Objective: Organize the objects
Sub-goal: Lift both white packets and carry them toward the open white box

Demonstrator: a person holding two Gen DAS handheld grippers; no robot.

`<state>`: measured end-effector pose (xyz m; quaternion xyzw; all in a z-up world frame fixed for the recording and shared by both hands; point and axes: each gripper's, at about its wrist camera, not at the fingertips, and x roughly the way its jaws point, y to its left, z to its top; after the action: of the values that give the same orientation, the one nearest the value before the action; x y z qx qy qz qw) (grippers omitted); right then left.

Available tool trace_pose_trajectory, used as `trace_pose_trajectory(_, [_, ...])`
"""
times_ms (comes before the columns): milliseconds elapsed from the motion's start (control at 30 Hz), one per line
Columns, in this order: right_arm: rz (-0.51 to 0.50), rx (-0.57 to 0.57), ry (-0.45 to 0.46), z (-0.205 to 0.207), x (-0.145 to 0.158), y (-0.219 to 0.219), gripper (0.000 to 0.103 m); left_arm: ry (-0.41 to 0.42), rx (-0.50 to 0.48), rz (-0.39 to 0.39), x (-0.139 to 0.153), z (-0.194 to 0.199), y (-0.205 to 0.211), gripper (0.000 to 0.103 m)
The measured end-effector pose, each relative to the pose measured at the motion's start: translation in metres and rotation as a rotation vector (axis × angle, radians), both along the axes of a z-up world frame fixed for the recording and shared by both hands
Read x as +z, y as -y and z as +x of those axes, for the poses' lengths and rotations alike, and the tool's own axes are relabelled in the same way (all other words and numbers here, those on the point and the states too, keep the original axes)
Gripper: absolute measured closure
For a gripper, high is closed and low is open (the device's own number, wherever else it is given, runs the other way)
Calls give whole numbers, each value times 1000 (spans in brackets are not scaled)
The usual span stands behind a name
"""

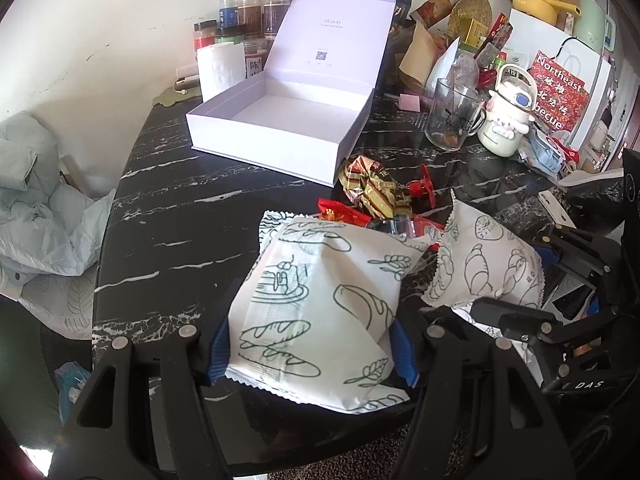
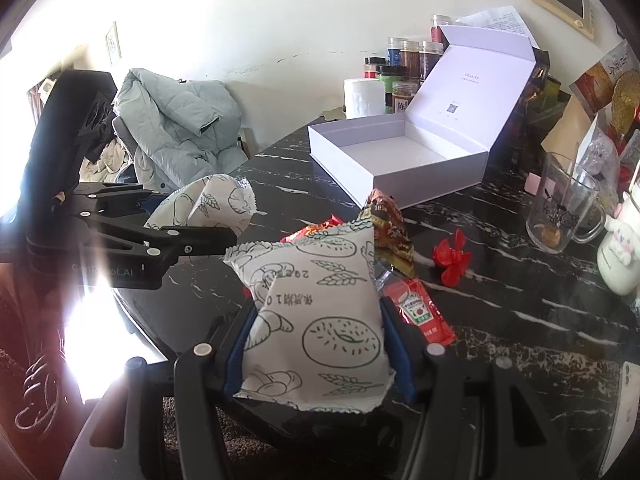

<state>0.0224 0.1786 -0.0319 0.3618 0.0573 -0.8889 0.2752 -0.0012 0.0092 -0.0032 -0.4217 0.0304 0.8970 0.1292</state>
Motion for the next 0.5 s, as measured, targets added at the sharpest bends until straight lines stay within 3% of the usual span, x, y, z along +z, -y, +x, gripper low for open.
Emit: trace_pose_trajectory(500, [17,1,-91,-58,43,-12,43,-56,-23,9,32,-56,-15,41])
